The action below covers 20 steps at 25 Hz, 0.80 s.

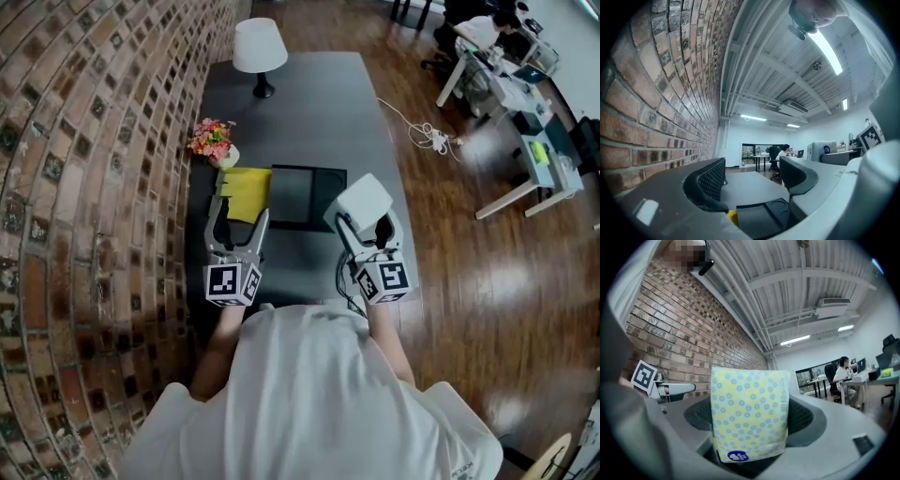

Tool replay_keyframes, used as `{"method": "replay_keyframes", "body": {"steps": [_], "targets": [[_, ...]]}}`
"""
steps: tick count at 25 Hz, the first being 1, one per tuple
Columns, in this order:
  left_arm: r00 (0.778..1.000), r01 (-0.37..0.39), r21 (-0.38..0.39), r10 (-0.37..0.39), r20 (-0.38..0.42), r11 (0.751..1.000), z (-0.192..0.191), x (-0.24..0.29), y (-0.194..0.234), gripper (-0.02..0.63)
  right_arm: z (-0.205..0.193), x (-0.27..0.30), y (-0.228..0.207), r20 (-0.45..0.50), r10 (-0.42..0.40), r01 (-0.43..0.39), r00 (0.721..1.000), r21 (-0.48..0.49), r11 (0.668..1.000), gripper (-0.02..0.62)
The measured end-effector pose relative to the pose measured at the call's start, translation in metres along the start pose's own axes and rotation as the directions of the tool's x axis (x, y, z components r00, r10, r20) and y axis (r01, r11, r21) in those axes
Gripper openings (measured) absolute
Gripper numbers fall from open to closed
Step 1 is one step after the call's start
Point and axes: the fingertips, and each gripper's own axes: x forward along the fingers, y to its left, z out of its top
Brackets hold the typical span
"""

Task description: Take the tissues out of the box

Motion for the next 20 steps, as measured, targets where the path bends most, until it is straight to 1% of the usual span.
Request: {"method": "replay_keyframes", "body": {"steps": [5,7,10,16,20], "targets": [[1.0,-0.029,0.076,0.028,0.01,0.997,0.004,0.0,0.0,0.348,0.002,-0.001,0.002,-0.014,-0.024,0.023,1.0,-0.095,0.995,0.423],[0.999,-0.032,0.092,0.031,0.01,0.995,0.005,0.0,-0.002,0.348,0.004,-0.001,0.001,-0.02,-0.04,0.037,0.999,-0.137,0.99,0.423],[0.999,-0.042,0.09,0.042,0.0,0.995,0.005,0.0,0.0,0.348,0.008,0.001,0.002,-0.024,-0.054,0.049,0.998,-0.176,0.983,0.423],[0.997,-0.079,0.081,0.079,-0.002,0.994,0.004,-0.001,0.009,0.348,0.024,0.004,0.014,-0.012,-0.049,0.045,0.999,-0.228,0.973,0.423],[0.996,-0.091,0.084,0.091,-0.001,0.992,0.006,-0.001,0.013,0.348,0.036,0.004,0.012,0.028,-0.054,0.059,0.998,-0.234,0.97,0.423]]}}
